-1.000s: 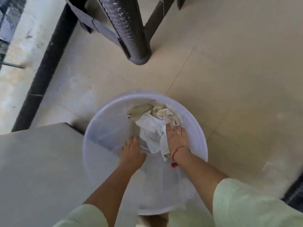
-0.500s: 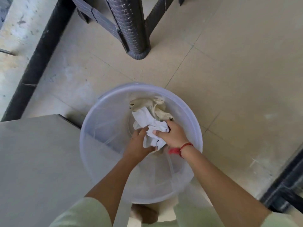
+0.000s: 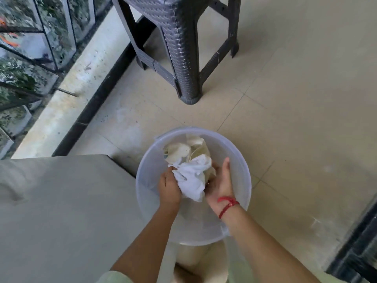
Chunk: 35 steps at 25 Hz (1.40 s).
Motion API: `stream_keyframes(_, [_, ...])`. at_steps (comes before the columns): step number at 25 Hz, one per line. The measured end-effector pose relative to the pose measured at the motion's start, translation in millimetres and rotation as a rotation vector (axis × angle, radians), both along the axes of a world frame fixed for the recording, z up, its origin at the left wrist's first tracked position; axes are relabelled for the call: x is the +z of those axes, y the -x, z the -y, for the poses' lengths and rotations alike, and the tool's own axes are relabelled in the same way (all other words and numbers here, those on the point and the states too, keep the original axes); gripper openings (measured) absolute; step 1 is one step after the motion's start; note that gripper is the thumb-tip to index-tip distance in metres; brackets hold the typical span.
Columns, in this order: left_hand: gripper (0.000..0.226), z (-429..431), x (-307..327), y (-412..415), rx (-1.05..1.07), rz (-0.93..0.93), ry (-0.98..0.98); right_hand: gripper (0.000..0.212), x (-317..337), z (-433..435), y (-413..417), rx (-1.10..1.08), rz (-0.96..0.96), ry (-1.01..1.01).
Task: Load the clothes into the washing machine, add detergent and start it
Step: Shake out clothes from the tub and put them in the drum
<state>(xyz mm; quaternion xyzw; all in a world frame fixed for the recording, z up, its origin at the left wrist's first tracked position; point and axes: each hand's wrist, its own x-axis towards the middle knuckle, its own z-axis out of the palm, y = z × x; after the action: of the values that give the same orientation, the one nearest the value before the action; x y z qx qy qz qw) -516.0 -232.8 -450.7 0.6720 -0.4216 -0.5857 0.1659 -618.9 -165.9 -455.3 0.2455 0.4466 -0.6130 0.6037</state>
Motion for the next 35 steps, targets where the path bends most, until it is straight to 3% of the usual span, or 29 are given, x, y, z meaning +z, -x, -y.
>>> stream_keyframes(2, [0.033, 11, 44, 3, -0.036, -0.044, 0.038, 0.043, 33, 6, -2, -0.142, 0.12, -0.055])
stream_keyframes(5, [0.031, 27, 117, -3, -0.281, 0.005, 0.198, 0.024, 97, 8, -13, 0.007, -0.029, -0.047])
stream_keyframes(7, [0.042, 40, 180, -9, -0.424, 0.105, 0.335, 0.017, 155, 6, -18, 0.232, -0.447, -0.054])
stream_keyframes(9, [0.062, 59, 242, -15, -0.629, 0.266, 0.568, 0.011, 208, 2, -19, 0.405, -0.963, -0.211])
stream_keyframes(12, [0.069, 87, 349, -21, -0.97, 0.38, 0.848, 0.006, 295, -2, -17, 0.31, -1.542, -0.388])
stream_keyframes(14, [0.069, 90, 414, -30, -1.118, 0.354, 0.968, 0.021, 345, -3, -23, 0.144, -1.731, -0.373])
stream_keyframes(15, [0.068, 86, 443, -39, -1.158, 0.361, 1.027, 0.026, 368, -4, -32, 0.052, -1.738, -0.299])
stream_keyframes(19, [0.052, 65, 537, -110, -0.923, 0.369, 1.266, 0.019, 458, -4, -81, -0.142, -1.576, 0.043])
stream_keyframes(23, [0.044, 48, 608, -206, -0.567, 0.291, 1.448, 0.05, 544, 8, -121, -0.306, -1.693, 0.298])
stream_keyframes(26, [0.036, 27, 650, -275, -0.308, 0.211, 1.479, 0.03, 609, 19, -158, -0.315, -1.69, 0.481])
stream_keyframes(29, [0.035, -2, 667, -350, -0.169, 0.137, 1.374, 0.023, 656, 20, -208, -0.021, -1.75, 0.713])
stream_keyframes(32, [0.021, -39, 653, -427, -0.068, 0.131, 1.295, 0.046, 666, 23, -259, 0.67, -1.888, 0.797])
stream_keyframes(34, [0.011, -62, 638, -474, 0.095, 0.049, 1.261, 0.059, 659, 26, -288, 1.102, -1.959, 0.779])
stream_keyframes(35, [0.016, -72, 631, -496, 0.208, -0.007, 1.262, 0.06, 652, 27, -303, 1.322, -2.023, 0.741])
